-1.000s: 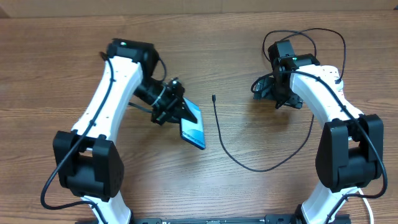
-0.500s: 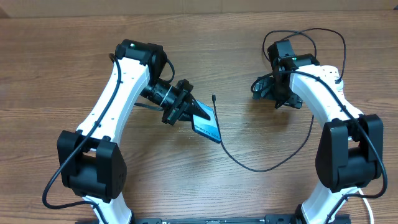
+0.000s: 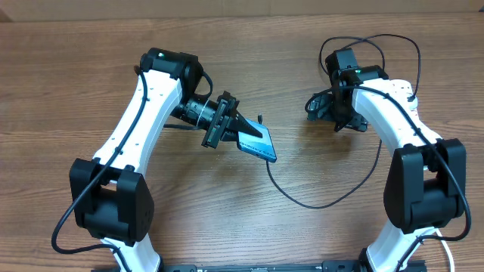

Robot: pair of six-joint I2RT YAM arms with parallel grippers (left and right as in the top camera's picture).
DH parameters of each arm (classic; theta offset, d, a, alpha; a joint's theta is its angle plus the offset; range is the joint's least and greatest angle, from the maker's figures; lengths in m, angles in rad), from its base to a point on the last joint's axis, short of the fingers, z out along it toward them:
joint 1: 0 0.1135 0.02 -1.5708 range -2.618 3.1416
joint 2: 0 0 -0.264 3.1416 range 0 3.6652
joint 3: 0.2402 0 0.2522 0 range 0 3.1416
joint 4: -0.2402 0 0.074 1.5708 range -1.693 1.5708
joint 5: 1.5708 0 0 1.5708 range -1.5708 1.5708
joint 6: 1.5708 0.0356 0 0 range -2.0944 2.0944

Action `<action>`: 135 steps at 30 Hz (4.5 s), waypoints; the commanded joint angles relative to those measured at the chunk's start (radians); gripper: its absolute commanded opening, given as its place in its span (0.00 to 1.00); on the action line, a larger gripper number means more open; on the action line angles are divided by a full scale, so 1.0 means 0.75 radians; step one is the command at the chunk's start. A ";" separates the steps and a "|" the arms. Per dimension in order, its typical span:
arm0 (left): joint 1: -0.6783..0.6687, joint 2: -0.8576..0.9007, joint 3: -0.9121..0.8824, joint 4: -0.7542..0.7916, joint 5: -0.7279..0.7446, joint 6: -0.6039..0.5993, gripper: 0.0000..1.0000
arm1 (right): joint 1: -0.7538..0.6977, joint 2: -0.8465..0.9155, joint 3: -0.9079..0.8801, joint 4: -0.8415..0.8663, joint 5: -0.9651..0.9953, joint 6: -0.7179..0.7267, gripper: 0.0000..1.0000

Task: Plug charger to phone and switch on socket

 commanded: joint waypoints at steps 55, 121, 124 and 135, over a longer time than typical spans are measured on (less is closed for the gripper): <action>-0.008 -0.018 0.003 -0.009 0.219 -0.183 0.04 | 0.004 -0.015 0.013 0.004 -0.001 0.004 1.00; 0.002 -0.018 0.003 0.240 -1.076 -0.257 0.04 | 0.004 -0.015 0.013 0.004 -0.001 0.004 1.00; 0.004 -0.018 0.003 0.364 -1.273 -0.257 0.04 | 0.004 -0.015 0.013 0.004 -0.001 0.004 1.00; -0.001 -0.010 -0.045 0.825 -1.377 -0.044 0.04 | 0.004 -0.015 0.013 0.004 -0.001 0.004 1.00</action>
